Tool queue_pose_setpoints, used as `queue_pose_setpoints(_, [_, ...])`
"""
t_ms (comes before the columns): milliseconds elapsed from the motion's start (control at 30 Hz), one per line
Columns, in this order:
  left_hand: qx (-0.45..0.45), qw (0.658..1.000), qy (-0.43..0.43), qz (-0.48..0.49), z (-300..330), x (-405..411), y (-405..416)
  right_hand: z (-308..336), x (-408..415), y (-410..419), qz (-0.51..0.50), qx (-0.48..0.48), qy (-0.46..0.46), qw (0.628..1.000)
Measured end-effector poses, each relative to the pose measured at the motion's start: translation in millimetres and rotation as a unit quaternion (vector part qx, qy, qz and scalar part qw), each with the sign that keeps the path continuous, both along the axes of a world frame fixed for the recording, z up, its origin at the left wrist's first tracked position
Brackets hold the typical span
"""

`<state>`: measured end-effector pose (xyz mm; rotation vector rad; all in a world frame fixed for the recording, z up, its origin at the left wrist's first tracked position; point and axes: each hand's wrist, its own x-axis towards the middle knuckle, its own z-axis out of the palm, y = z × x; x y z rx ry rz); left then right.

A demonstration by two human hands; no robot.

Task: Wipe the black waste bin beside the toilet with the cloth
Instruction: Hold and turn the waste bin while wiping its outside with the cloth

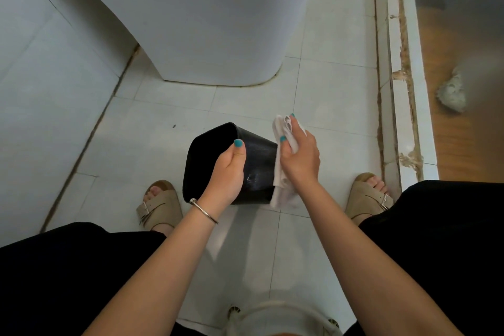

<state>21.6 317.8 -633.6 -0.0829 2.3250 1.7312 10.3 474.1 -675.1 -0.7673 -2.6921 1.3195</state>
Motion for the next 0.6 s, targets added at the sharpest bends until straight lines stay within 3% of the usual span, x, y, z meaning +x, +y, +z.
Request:
queue_pose_setpoints(233, [0.053,0.998,-0.035,-0.013,3,-5,9,50,-5,-51,0.068,-0.06,0.125,0.988])
queue_pose_setpoints(367, [0.058,0.997,-0.058,-0.009,9,-5,13,58,-3,-55,0.028,-0.096,0.15,0.984])
queue_pose_setpoints(500, [0.066,0.996,-0.043,-0.05,12,-9,15,58,8,-61,-0.083,-0.021,0.16,0.983])
queue_pose_setpoints(600, [0.087,0.994,-0.038,-0.058,12,-8,17,55,14,-58,-0.047,0.072,0.125,0.988])
